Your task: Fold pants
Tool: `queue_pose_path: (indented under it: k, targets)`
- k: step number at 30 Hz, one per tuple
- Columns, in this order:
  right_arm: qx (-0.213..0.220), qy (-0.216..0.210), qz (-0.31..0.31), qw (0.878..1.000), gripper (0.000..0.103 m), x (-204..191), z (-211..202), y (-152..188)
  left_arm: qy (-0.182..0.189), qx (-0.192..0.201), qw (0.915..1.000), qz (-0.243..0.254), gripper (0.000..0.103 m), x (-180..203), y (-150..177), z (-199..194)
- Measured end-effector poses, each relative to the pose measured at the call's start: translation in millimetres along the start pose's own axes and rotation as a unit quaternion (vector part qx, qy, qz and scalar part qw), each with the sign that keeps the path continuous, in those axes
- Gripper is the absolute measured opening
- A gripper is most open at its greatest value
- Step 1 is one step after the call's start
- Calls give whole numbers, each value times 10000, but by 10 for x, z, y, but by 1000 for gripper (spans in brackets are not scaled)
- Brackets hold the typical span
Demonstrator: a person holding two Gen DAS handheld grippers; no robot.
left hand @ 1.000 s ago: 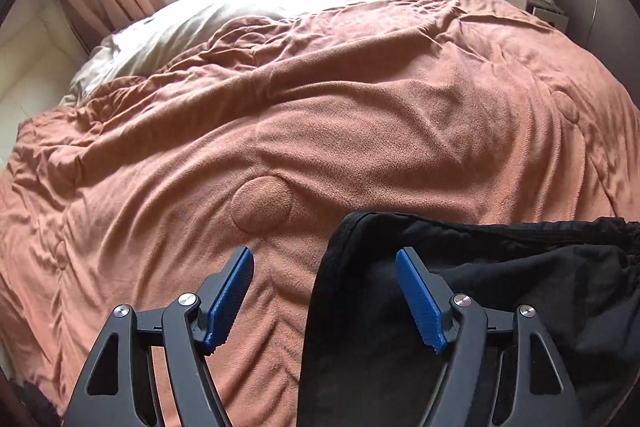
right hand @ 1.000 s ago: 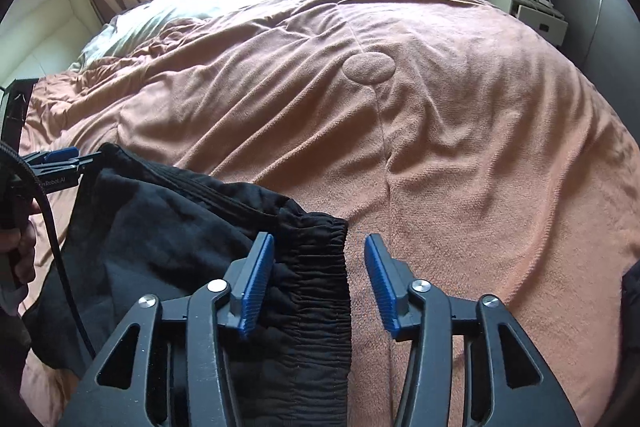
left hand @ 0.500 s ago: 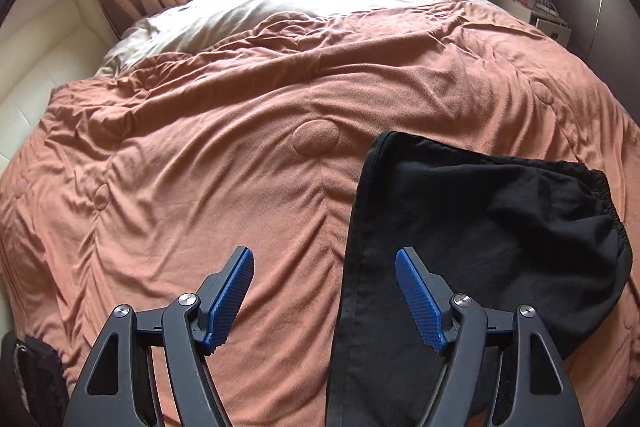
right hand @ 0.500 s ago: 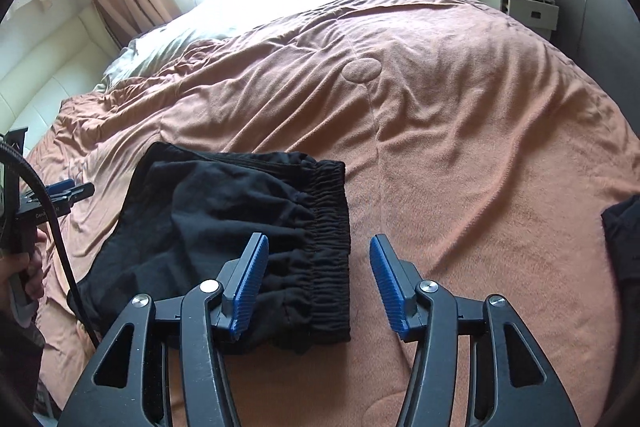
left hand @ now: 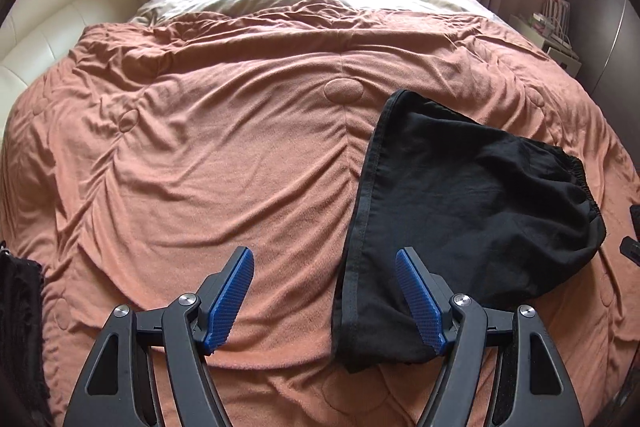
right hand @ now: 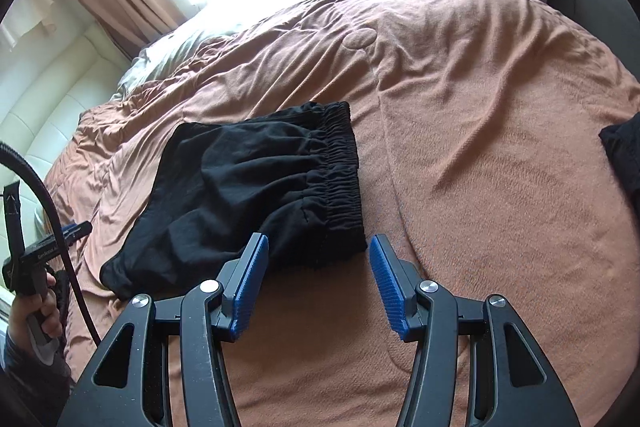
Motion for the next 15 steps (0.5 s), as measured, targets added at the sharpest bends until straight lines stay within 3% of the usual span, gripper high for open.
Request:
queue_pose_path:
  k: [13, 15]
  targets:
    - [-337, -534, 573, 9964, 52, 46, 437, 117, 481, -448, 9963, -558, 75, -73, 520, 200]
    - [-309, -571, 634, 9959, 52, 82, 486, 86, 502, -523, 9962, -490, 66, -38, 580, 275]
Point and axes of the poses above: each gripper's, at about its wrist camera, not at the fingertips, and z roughly the way its jaws point, x to its right, y to its underside, the point moved 8 cm from there along z, roughly the way its jaws point, and after that the axes turned 3 degrees about x, right-handed, at the moved point
